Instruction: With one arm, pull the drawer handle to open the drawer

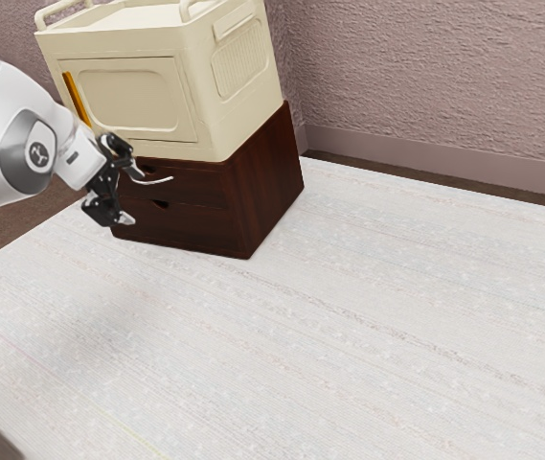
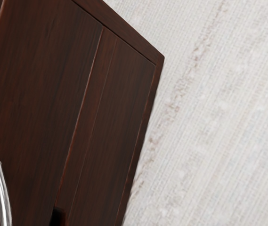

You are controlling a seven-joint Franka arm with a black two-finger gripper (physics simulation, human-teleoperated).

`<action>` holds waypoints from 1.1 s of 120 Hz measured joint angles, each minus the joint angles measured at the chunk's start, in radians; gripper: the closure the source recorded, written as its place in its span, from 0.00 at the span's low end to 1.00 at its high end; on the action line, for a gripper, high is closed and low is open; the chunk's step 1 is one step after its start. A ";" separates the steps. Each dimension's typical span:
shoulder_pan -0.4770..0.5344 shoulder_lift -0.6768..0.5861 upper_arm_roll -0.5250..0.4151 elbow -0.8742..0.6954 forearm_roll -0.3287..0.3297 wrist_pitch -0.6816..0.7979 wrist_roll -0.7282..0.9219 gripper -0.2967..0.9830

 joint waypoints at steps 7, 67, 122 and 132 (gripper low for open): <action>-0.002 0.008 0.000 0.008 0.004 0.000 -0.001 0.23; -0.032 0.085 0.031 0.095 0.028 -0.006 -0.010 0.23; -0.124 0.154 0.143 0.157 0.123 -0.045 -0.052 0.18; -0.132 0.160 0.149 0.168 0.120 -0.047 -0.059 0.15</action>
